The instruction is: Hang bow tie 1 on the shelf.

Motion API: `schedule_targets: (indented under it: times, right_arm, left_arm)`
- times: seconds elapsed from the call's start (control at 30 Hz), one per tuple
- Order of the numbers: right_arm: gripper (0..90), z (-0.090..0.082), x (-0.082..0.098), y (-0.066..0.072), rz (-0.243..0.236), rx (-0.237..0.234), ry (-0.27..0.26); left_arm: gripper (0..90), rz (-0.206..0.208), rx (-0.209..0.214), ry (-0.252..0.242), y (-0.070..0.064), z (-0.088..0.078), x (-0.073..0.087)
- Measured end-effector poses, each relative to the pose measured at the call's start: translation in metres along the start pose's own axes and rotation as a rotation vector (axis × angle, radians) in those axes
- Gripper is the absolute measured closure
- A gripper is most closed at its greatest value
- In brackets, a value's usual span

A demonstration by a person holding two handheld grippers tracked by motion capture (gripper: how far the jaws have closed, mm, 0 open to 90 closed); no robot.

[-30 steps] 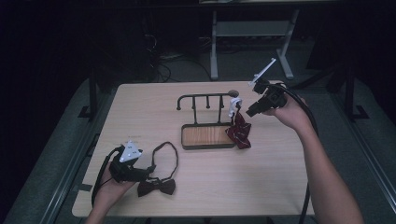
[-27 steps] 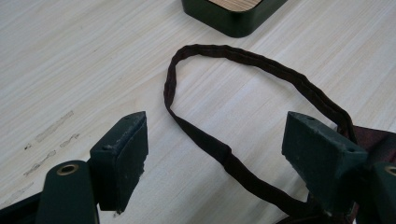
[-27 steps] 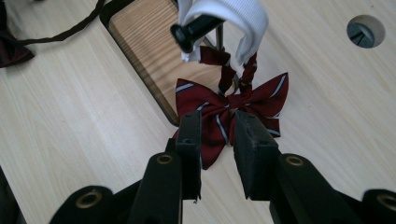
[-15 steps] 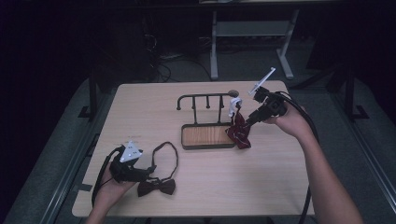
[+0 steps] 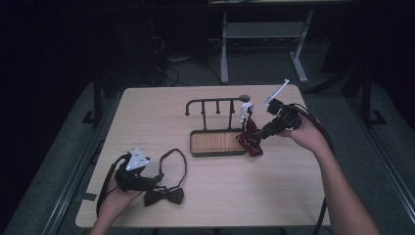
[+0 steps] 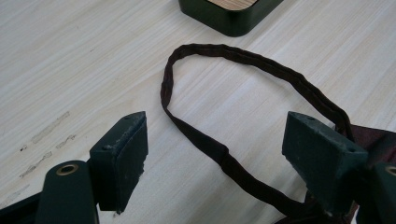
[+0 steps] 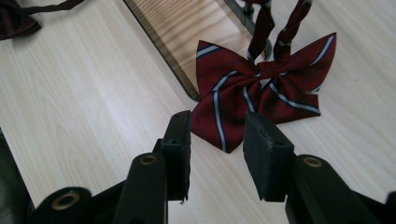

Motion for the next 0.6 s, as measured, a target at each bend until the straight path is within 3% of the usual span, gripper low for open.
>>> schedule_targets:
  times: [0.6]
  right_arm:
    - [55.8,0.016,0.021,0.009,0.015,-0.025,-0.004]
  left_arm:
    - [22.9,-0.003,0.003,0.004,-0.001,0.002,0.001]
Point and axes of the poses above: each handheld gripper's, and its own axes: z roughly forward along the jaws, x roughly out of its underside, y roughly to its left, the point moved 9 cm from there along z, roughly forward along the jaws, and after that the axes turned 8 degrees about x, right-handed, at the moved point
